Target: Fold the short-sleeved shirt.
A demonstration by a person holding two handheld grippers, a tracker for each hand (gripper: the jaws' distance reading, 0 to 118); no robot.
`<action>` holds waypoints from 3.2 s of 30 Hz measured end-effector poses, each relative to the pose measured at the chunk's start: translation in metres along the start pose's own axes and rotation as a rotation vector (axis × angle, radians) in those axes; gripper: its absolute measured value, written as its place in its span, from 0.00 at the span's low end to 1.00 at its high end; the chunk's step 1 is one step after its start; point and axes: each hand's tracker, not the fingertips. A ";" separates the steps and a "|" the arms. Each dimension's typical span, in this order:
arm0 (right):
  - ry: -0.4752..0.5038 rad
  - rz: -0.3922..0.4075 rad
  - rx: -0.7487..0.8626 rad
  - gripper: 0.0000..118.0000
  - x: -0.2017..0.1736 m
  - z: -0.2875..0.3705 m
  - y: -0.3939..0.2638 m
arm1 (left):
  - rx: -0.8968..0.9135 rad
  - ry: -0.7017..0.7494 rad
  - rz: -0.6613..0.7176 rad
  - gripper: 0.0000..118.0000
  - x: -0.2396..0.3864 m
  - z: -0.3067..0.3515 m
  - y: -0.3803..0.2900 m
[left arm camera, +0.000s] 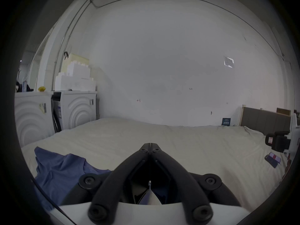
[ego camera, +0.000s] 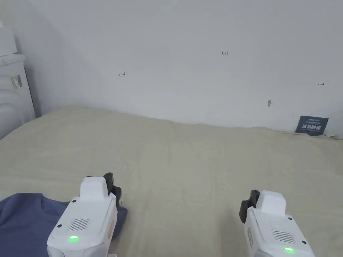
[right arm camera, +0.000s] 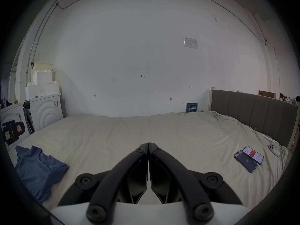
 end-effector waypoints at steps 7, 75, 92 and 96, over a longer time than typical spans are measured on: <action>0.018 0.026 0.009 0.00 -0.016 0.002 0.005 | -0.015 0.032 -0.021 0.00 -0.015 -0.002 -0.001; 0.364 0.219 -0.104 0.01 -0.181 -0.022 -0.015 | -0.607 0.235 0.225 0.00 -0.228 -0.028 -0.088; 0.250 0.158 -0.049 0.01 -0.101 -0.015 0.001 | -0.434 -0.039 0.210 0.00 -0.117 -0.039 -0.006; 0.194 0.152 -0.035 0.01 -0.065 -0.014 -0.001 | -0.418 -0.121 0.169 0.00 -0.074 -0.052 0.007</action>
